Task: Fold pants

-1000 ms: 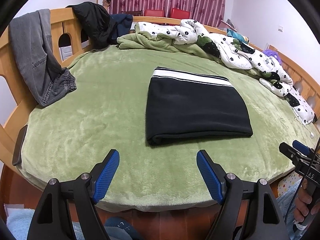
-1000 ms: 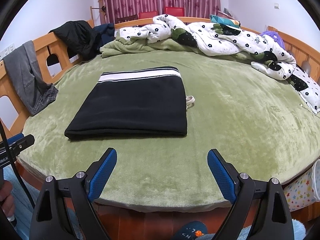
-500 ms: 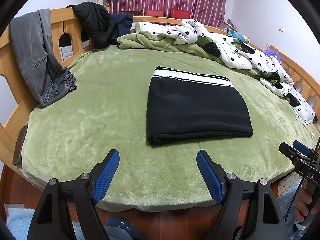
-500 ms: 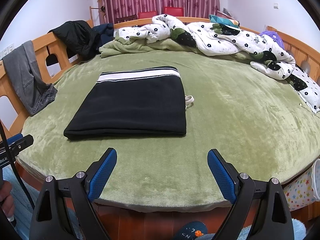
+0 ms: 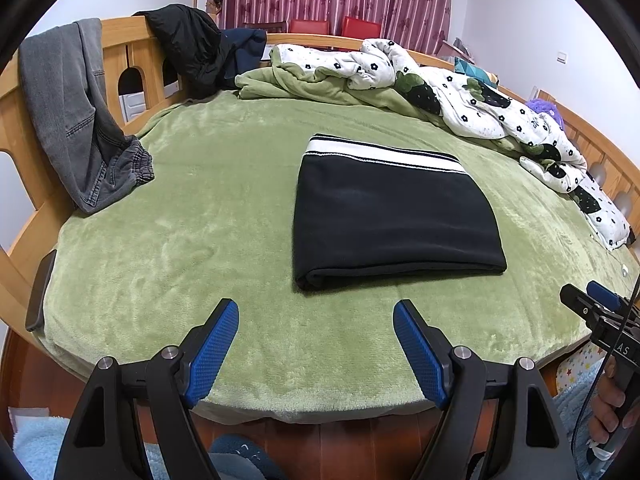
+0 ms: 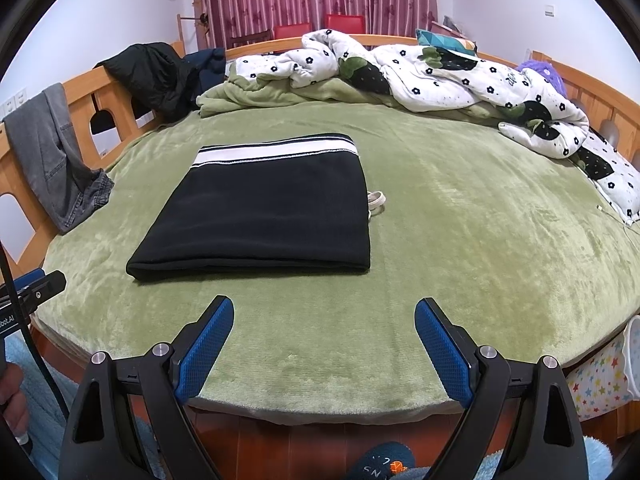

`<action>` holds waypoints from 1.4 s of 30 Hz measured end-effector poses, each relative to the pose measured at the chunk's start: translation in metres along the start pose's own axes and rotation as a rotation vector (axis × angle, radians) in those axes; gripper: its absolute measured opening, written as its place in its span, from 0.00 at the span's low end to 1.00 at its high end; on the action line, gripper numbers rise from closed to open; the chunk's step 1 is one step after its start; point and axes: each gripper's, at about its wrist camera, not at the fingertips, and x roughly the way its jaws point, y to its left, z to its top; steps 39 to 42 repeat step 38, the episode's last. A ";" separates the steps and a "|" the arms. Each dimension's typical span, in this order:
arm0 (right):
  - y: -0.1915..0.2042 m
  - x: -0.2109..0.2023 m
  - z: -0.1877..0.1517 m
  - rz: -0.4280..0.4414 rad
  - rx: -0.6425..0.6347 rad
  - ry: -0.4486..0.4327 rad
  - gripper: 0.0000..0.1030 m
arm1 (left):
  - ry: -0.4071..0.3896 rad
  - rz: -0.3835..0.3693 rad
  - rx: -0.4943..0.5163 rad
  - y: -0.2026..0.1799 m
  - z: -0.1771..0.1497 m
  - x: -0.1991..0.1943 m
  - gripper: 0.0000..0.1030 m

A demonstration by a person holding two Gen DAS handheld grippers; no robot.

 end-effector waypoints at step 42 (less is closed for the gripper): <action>0.030 0.004 0.000 0.017 0.015 -0.015 0.88 | 0.009 0.000 -0.023 -0.005 0.007 0.007 0.76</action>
